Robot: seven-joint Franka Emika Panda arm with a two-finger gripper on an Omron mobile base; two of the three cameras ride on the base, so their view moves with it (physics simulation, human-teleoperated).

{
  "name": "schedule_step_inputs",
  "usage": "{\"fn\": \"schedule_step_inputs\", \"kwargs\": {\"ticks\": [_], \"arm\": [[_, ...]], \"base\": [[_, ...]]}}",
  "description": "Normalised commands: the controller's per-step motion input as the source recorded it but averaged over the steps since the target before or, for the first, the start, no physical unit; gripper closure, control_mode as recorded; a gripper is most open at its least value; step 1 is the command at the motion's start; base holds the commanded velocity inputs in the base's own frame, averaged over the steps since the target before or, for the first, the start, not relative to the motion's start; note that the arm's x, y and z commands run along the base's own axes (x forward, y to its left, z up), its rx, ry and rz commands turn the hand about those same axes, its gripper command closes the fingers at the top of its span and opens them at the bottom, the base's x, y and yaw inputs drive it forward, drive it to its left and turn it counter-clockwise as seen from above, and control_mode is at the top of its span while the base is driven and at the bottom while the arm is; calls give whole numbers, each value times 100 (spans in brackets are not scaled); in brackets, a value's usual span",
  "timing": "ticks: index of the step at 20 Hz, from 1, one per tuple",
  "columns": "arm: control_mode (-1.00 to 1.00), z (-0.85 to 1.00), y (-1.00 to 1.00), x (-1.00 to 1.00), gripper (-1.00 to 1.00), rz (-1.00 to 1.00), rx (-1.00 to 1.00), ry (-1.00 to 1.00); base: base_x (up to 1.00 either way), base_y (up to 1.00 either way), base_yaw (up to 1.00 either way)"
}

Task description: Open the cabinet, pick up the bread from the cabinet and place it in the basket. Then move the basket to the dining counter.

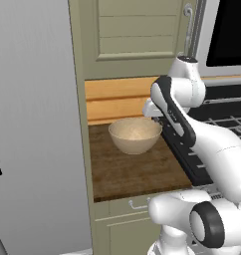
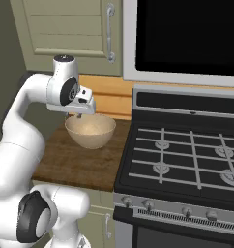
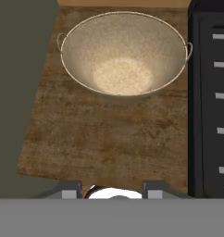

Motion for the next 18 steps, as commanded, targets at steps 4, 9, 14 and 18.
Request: {"fn": "schedule_step_inputs", "kwargs": {"ticks": [4, 9, 14, 18], "arm": [[-100, 0, -12, 3, -100, 0, 0, 0], [-100, 2, -48, 28, -100, -1, -9, -7], [-100, 55, -32, 19, -100, -23, -23, -26], [-100, 99, -19, 33, -100, -33, -11, -28]], "base": [[0, 0, 0], [0, 0, 0], [0, 0, 0], [0, 0, 0]]}}
